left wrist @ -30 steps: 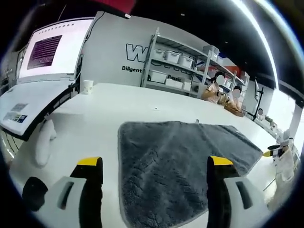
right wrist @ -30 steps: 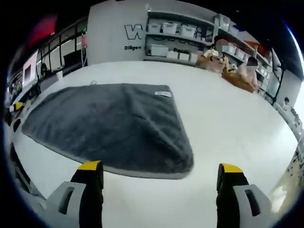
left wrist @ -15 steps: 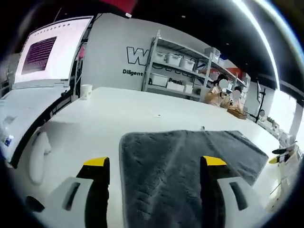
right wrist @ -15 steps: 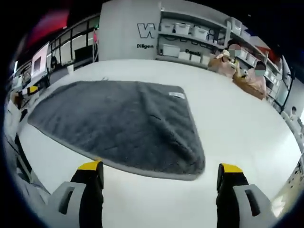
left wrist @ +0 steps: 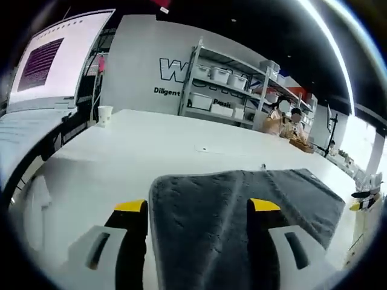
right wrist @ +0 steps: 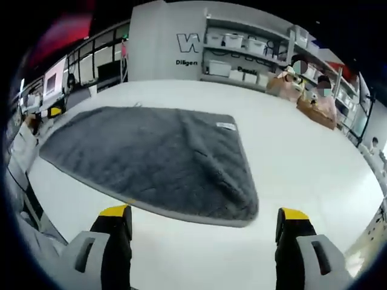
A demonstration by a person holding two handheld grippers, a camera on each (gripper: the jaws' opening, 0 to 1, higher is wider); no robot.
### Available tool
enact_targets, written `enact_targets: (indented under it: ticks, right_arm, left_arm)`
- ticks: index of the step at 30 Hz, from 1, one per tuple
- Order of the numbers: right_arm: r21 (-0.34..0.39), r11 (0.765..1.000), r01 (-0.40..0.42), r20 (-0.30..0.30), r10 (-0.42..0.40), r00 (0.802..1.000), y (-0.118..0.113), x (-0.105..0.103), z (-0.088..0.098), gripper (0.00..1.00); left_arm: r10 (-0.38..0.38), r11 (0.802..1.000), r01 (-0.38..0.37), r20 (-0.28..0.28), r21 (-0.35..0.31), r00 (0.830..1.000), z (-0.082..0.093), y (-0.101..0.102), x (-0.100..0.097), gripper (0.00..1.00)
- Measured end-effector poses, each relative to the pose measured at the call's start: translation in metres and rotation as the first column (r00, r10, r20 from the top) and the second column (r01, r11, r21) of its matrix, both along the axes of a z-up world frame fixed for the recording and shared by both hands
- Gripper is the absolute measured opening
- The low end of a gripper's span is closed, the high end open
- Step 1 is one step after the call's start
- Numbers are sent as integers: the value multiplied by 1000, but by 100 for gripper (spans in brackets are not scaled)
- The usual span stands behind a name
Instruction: Open the folded towel by lifting each exposed corner and separating the folded layers until the towel lies flat within the target outline without major curled edges
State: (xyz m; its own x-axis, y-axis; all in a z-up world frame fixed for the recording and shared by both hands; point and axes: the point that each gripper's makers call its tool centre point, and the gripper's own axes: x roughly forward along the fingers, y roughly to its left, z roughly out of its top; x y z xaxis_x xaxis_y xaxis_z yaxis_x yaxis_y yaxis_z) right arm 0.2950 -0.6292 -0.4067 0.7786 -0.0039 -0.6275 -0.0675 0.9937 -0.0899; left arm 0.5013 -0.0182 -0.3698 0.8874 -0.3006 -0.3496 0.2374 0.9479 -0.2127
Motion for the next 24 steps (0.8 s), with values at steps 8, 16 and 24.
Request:
enact_targets:
  ticks: [8,16,24]
  right_arm:
    - [-26,1000,-1,-16,0,1000,0,-4,0,98]
    - [-16,1000,-6,6,6,1000,0,-4,5,97]
    - [-14,1000,1,-4,-1,1000,-1,-9,1,97]
  left_arm:
    - [25,995,-24,-4,92,1000,-10,5,23,59]
    - [62,993,-59,-17,107,998,-21,13,45,47]
    - [55,990,-50,-30,134,998,-30,18,67,40]
